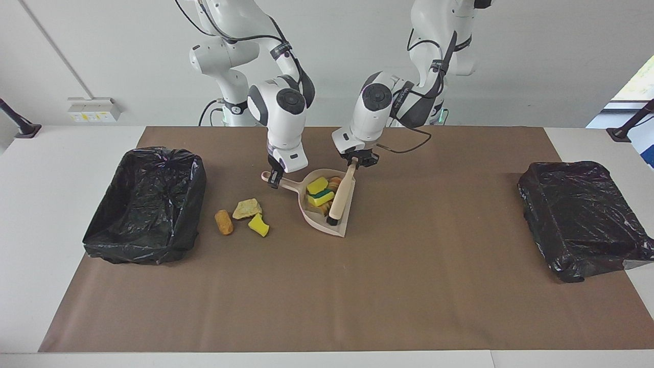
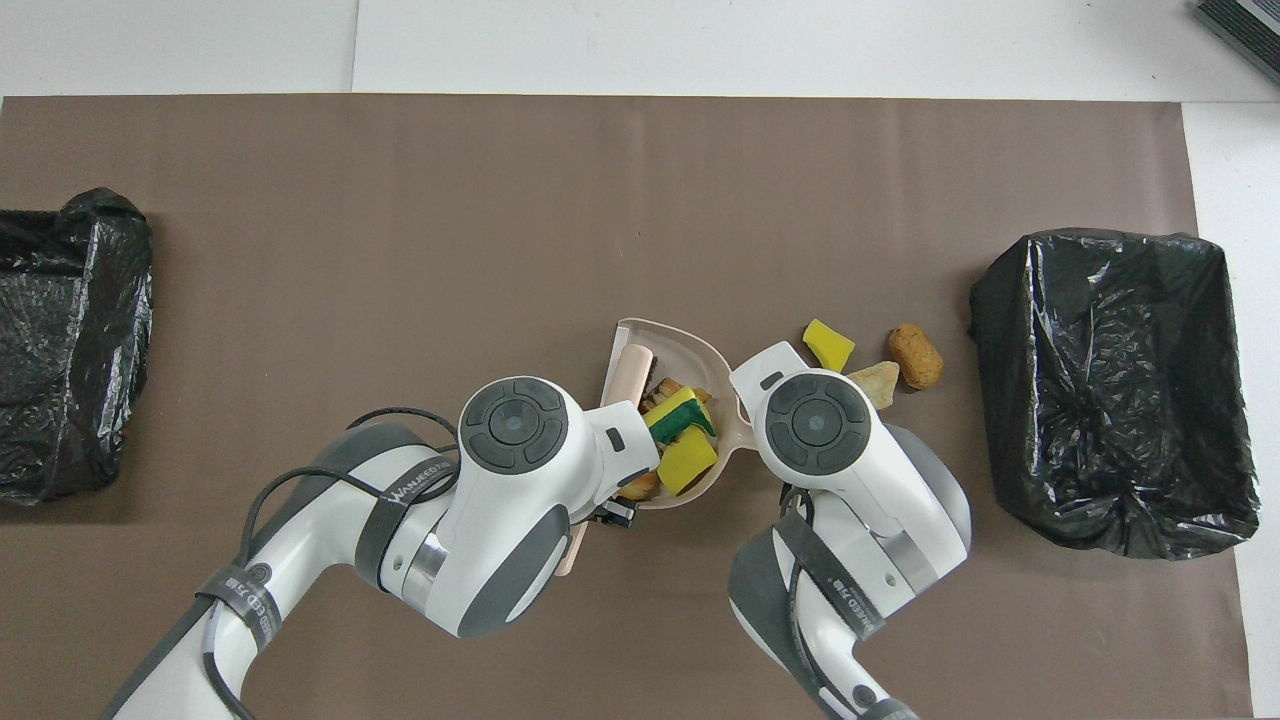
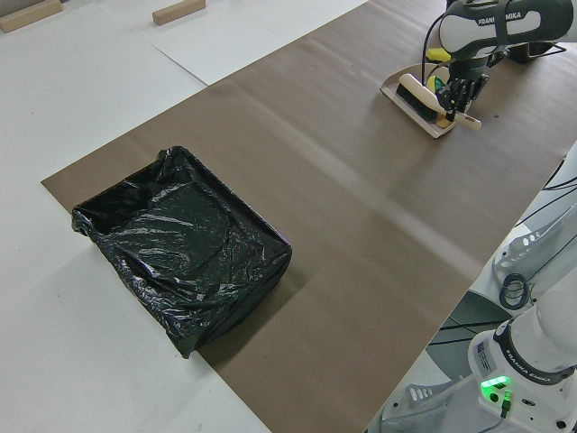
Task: Sweep and dump trash in bin
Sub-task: 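Sweep the remaining bread piece into the dustpan with the left gripper, then carry the loaded dustpan to the black bag with the right gripper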
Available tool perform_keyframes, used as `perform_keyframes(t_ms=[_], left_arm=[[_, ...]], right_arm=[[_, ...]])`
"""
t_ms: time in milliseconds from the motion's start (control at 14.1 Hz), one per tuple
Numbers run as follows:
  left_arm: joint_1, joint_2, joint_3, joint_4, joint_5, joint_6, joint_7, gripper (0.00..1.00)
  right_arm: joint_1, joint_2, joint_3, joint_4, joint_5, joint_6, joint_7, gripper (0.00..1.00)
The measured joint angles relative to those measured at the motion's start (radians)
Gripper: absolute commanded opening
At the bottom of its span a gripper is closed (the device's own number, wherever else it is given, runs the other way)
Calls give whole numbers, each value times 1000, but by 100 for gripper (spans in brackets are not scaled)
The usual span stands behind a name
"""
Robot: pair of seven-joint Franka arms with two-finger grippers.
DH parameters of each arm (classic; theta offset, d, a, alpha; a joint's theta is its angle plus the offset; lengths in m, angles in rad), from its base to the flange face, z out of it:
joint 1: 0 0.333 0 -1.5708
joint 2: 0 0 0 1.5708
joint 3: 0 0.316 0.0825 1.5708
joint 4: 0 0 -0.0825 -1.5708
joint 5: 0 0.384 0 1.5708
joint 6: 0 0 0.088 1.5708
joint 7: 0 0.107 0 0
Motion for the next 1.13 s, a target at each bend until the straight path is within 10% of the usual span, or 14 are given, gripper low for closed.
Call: perform_keyframes(t_ms=[1135], left_arm=[[52,-132,3,-30,109,-191,-302,0]], right_arm=[[-13,0,0,14,0,0,0,0]])
